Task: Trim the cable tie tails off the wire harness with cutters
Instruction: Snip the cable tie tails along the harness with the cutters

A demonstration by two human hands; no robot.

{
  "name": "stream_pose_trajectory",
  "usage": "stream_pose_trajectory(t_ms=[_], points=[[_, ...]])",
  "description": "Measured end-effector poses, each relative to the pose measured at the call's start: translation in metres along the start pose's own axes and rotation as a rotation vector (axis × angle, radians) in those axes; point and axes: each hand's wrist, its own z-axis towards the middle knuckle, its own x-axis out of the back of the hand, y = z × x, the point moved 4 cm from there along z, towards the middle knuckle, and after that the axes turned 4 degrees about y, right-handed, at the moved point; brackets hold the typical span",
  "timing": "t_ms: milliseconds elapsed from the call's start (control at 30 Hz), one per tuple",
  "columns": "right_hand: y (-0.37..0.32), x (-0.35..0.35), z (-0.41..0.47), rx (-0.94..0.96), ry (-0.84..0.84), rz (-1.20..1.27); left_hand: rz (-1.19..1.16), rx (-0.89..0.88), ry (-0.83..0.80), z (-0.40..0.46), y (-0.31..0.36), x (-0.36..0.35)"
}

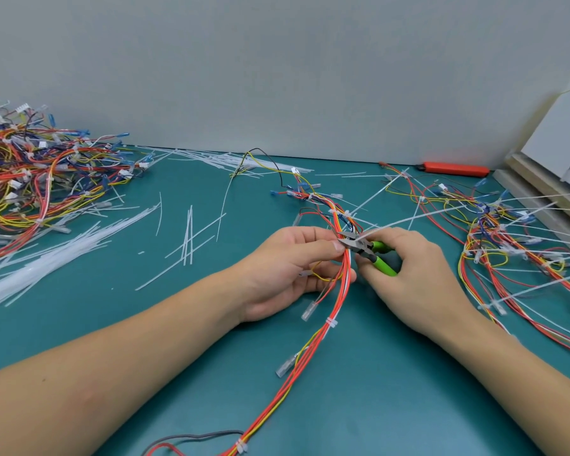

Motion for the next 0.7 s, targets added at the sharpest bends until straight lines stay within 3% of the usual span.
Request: stream_pose_trajectory(t_ms=[700], points=[[0.0, 0.0004, -0.0005, -0.056, -0.002, 0.001, 0.003, 0.004, 0.003, -0.0013, 0.0007, -0.0014]])
